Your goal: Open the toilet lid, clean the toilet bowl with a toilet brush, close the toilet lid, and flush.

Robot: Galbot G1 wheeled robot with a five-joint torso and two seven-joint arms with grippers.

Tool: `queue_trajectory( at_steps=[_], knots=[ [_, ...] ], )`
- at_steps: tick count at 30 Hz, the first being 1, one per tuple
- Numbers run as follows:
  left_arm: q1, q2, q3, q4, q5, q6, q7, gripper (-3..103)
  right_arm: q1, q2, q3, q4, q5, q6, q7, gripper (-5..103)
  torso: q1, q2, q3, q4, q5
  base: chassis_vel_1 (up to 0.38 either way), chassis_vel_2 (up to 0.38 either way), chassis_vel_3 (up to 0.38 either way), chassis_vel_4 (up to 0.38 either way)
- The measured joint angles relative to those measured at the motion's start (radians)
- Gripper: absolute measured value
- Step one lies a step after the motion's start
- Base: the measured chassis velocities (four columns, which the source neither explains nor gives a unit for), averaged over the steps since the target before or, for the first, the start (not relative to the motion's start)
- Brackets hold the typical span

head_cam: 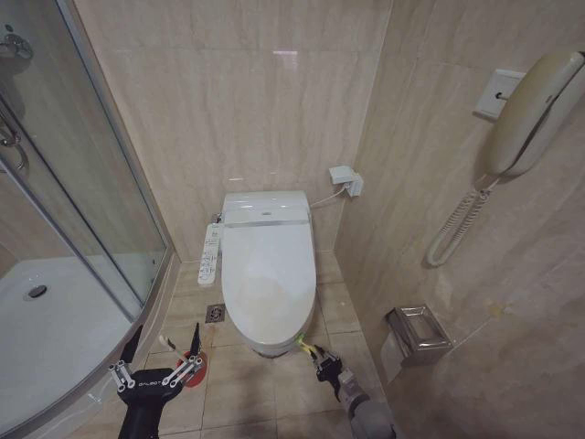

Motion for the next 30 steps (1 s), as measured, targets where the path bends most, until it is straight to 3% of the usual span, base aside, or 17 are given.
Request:
queue_trajectory(
  at_steps=[1,2,13,30],
  knots=[
    [0.000,0.000,0.000,0.000,0.000,0.000,0.000,100,-0.001,0.004,-0.002,-0.001,-0.003,0.000,0.000,30,0.000,0.000,0.000,0.0000,0.0000,0.000,0.000,0.000,0.000],
    [0.000,0.000,0.000,0.000,0.000,0.000,0.000,100,-0.001,0.008,-0.003,-0.003,-0.005,0.001,0.000,4,0.000,0.000,0.000,0.0000,0.0000,0.000,0.000,0.000,0.000],
    [0.000,0.000,0.000,0.000,0.000,0.000,0.000,100,0.002,-0.004,0.001,0.017,0.011,0.005,0.011,1,0.000,0.000,0.000,0.0000,0.0001,0.000,0.000,0.000,0.000],
    [0.000,0.000,0.000,0.000,0.000,0.000,0.000,100,-0.053,-0.055,0.115,0.319,0.232,-0.020,0.067,1,0.000,0.000,0.000,0.0002,0.0001,0.000,0.000,0.000,0.000]
  ],
)
